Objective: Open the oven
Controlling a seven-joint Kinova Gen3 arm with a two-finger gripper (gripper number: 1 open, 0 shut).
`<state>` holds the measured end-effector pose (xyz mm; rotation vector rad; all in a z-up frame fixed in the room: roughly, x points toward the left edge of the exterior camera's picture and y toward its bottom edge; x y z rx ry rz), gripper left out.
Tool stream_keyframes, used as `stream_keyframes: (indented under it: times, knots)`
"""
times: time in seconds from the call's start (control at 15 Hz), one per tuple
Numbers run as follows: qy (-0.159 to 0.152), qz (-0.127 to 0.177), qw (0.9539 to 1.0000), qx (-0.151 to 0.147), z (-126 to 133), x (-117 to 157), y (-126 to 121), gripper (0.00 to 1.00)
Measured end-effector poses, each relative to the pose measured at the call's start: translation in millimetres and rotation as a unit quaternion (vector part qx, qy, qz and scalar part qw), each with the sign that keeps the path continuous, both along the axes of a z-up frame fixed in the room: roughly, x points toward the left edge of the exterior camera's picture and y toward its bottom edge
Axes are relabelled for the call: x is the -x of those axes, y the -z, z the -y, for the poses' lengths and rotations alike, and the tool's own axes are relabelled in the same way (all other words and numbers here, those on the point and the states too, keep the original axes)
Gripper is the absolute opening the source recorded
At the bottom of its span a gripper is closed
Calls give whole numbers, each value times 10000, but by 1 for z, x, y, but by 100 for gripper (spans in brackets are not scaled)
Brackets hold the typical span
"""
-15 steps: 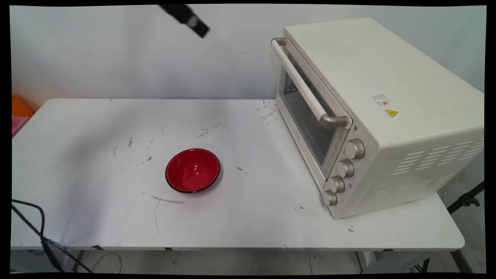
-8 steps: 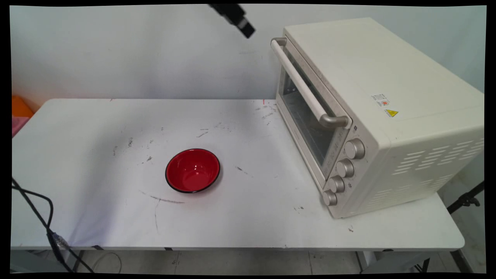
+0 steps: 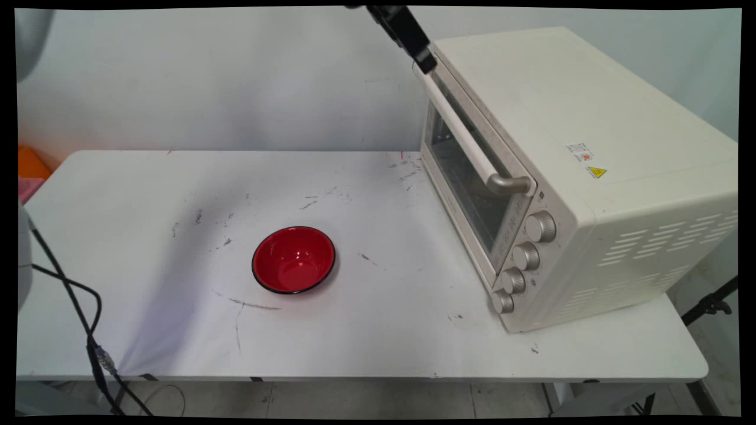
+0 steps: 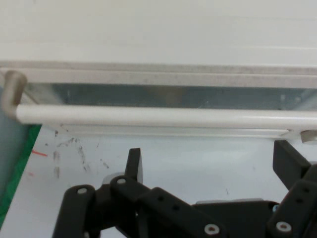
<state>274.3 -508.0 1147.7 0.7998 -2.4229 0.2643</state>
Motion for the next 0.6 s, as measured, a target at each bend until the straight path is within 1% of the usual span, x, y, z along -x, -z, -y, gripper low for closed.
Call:
stream_keyframes:
  times: [0.6]
  knots:
    - [216, 178, 9995, -160, 29, 37, 29, 100]
